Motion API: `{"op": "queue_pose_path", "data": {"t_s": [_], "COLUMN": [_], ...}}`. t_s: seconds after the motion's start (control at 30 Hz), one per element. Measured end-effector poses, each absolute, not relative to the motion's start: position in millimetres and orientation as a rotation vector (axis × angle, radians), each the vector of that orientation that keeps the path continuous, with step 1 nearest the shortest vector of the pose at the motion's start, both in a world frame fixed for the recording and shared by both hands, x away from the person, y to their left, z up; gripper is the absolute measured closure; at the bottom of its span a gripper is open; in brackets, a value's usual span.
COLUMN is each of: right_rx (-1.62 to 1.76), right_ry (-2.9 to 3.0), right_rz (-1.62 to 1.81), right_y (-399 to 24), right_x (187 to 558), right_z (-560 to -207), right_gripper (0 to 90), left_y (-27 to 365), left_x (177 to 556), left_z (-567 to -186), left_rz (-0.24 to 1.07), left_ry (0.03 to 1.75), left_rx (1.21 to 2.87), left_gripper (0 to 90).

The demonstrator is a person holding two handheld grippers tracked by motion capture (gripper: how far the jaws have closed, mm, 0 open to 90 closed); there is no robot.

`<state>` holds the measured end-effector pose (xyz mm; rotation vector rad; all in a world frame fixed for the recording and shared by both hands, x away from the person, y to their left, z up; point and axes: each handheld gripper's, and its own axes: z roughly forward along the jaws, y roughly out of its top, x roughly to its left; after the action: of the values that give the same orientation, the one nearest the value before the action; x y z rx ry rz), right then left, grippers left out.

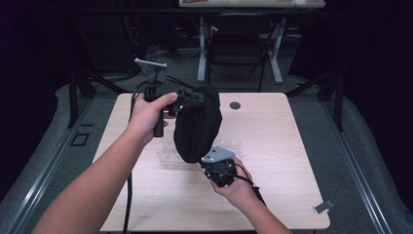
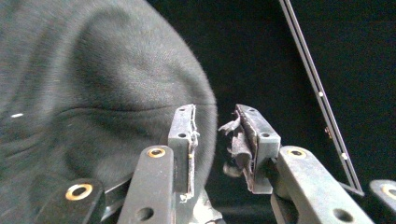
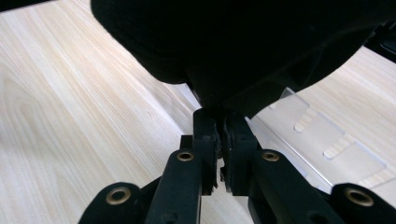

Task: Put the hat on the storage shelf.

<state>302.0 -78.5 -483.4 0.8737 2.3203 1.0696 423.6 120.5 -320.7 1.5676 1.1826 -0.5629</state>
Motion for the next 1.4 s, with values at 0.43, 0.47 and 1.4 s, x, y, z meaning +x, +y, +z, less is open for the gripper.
{"op": "queue_pose_path", "data": {"t_s": [0.43,0.47,1.4], "right_rx": [0.939,0.944,1.036], "right_ry": [2.313,2.317,2.334], "right_rz": [1.100,1.105,1.126], "right_y": [-86,-87,-114], "right_x": [304,304,297], "right_z": [-494,-494,-491], "right_gripper": [84.8,84.8,74.8], "left_y": [153,157,235], "left_x": [421,421,403], "left_z": [-333,-334,-380], "left_rz": [-0.504,-0.495,-0.236], "left_ry": [1.241,1.244,1.418], "left_rx": [1.583,1.583,1.667], "left_gripper": [67.4,67.1,57.2]}}
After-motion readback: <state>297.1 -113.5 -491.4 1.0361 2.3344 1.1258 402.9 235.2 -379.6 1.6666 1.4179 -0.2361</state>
